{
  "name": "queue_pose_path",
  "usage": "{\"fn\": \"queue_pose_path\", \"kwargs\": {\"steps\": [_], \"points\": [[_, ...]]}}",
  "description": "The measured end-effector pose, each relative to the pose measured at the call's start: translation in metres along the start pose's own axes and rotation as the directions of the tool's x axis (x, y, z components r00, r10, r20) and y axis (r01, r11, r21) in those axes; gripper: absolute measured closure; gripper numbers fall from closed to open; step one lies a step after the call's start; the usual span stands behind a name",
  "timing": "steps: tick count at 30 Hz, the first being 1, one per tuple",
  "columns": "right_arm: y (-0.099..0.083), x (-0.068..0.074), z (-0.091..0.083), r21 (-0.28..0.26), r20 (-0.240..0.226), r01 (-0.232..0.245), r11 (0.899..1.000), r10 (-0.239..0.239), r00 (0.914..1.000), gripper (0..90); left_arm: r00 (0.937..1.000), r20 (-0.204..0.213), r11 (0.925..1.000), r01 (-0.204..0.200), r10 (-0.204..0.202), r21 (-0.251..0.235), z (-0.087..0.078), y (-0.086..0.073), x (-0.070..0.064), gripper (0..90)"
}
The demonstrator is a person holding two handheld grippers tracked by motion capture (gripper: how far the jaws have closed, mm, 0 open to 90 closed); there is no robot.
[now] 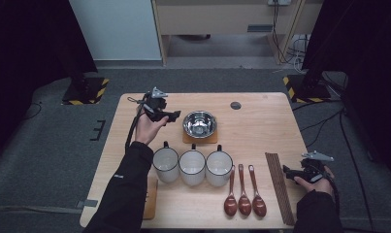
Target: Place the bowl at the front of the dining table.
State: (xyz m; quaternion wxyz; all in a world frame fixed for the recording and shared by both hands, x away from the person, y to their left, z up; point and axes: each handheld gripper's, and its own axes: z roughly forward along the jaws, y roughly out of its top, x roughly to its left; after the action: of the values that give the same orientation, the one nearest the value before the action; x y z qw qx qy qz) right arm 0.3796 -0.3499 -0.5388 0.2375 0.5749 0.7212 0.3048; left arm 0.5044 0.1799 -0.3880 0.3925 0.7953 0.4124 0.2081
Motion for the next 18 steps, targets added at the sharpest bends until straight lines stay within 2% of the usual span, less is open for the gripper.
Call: {"fn": "queue_pose_path", "kwargs": {"steps": [2,4,10,14,18], "points": [[0.0,0.0,0.0,0.0,0.0,0.0,1.0,0.0,1.0,4.1,1.0,-0.007,1.0,-0.003,0.003,0.0,-0.006,-0.002,0.0,29.1],[0.0,0.0,0.0,0.0,0.0,0.0,1.0,0.0,1.0,4.1,0.9999,-0.002,0.9998,0.011,-0.011,-0.015,-0.014,-0.007,0.001,28.8],[0.0,0.0,0.0,0.0,0.0,0.0,1.0,0.0,1.0,4.1,0.9996,-0.018,0.9991,0.021,-0.021,-0.036,-0.036,-0.026,0.005,27.5],[0.0,0.0,0.0,0.0,0.0,0.0,1.0,0.0,1.0,4.0,0.9985,-0.033,0.9974,0.042,-0.044,-0.059,-0.053,-0.042,0.008,27.5],[0.0,0.0,0.0,0.0,0.001,0.0,1.0,0.0,1.0,4.0,0.997,-0.026,0.9938,0.07,-0.073,-0.086,-0.07,-0.056,0.011,27.2]]}}
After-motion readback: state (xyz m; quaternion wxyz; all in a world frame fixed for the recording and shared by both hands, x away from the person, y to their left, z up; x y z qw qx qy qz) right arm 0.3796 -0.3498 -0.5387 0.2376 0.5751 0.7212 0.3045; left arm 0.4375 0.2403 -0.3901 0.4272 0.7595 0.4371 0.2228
